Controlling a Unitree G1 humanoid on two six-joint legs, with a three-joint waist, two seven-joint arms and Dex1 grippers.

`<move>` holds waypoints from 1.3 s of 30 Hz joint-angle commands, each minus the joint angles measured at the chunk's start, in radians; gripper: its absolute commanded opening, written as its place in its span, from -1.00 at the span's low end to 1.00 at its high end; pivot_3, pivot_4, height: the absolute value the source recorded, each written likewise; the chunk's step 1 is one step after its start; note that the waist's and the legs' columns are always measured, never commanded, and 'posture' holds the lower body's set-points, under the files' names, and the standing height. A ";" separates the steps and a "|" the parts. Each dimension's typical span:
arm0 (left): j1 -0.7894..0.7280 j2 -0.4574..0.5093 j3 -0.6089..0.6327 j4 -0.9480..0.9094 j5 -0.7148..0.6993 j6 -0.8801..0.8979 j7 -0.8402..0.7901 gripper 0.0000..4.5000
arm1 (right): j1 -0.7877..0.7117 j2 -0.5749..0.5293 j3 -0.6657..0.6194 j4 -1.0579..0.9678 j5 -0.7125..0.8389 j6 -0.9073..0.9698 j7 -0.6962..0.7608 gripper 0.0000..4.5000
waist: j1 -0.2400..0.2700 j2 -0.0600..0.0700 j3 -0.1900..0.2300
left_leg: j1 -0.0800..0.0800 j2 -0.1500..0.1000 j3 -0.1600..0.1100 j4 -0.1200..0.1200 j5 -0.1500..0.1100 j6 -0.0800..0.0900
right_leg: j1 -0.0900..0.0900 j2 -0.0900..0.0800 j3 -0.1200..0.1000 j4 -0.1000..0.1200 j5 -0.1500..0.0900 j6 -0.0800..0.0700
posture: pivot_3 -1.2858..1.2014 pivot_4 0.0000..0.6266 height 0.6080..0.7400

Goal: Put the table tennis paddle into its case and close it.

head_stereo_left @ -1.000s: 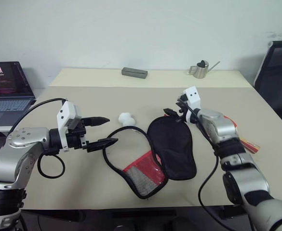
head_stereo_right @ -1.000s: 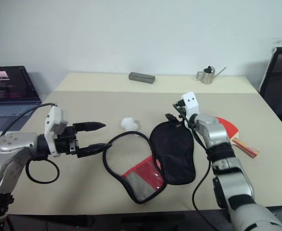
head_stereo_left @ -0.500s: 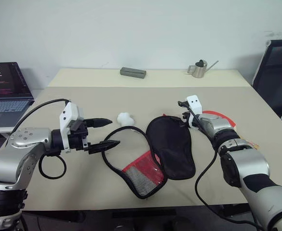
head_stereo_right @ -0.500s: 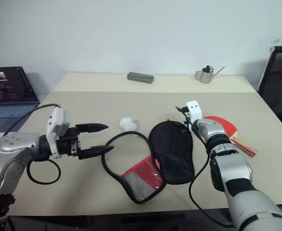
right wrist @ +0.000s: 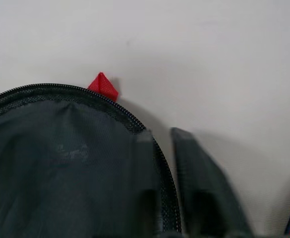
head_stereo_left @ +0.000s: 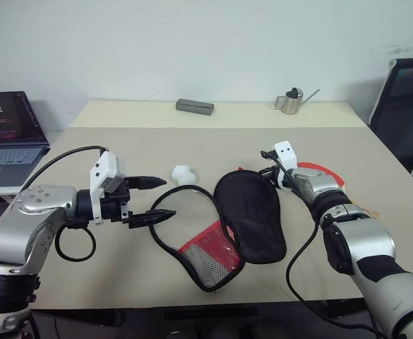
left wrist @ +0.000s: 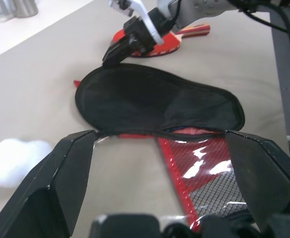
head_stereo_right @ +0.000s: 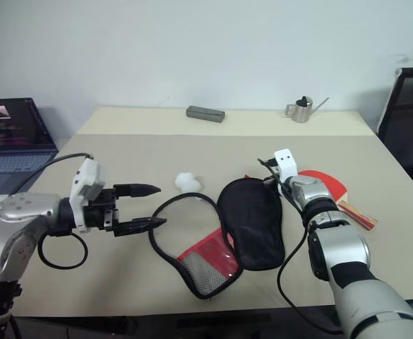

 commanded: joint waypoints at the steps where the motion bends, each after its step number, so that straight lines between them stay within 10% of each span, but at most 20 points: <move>1: -0.025 0.010 0.007 -0.012 0.005 -0.019 -0.009 1.00 | -0.008 0.001 -0.009 -0.005 -0.007 -0.013 0.012 -0.98 | 0.000 0.000 0.000 | 0.000 0.000 0.000 0.000 0.000 0.000 | 0.000 0.000 0.000 0.000 0.000 0.000 | 0.03 -0.52 1.00; 10: -0.026 0.013 0.021 -0.002 0.015 -0.023 -0.009 1.00 | -0.013 0.004 -0.040 -0.008 0.006 -0.017 -0.009 -0.98 | 0.000 0.000 0.000 | 0.000 0.000 0.000 0.000 0.000 0.000 | 0.000 0.000 0.000 0.000 0.000 0.000 | 0.03 -0.52 1.00; 18: -0.029 0.009 0.019 0.005 0.021 -0.026 -0.005 1.00 | -0.044 0.009 -0.113 -0.001 0.054 -0.002 -0.044 0.05 | 0.000 0.000 0.000 | 0.000 0.000 0.000 0.000 0.000 0.000 | 0.000 0.000 0.000 0.000 0.000 0.000 | 0.03 -0.52 1.00; 33: -0.044 0.008 0.008 0.018 0.031 -0.033 -0.014 1.00 | -0.021 0.044 -0.041 0.039 -0.039 0.000 -0.027 0.05 | -0.004 0.000 0.000 | 0.000 0.000 0.000 0.000 0.000 0.000 | 0.000 0.000 0.000 0.000 0.000 0.000 | 0.03 -0.52 1.00; 39: -0.045 0.009 0.006 0.021 0.036 -0.036 -0.016 1.00 | -0.020 0.055 -0.053 0.046 -0.050 -0.020 -0.095 -0.65 | -0.006 0.000 0.000 | 0.001 0.000 0.001 0.000 0.000 0.000 | 0.000 0.000 0.000 0.000 0.000 0.000 | 0.03 -0.52 1.00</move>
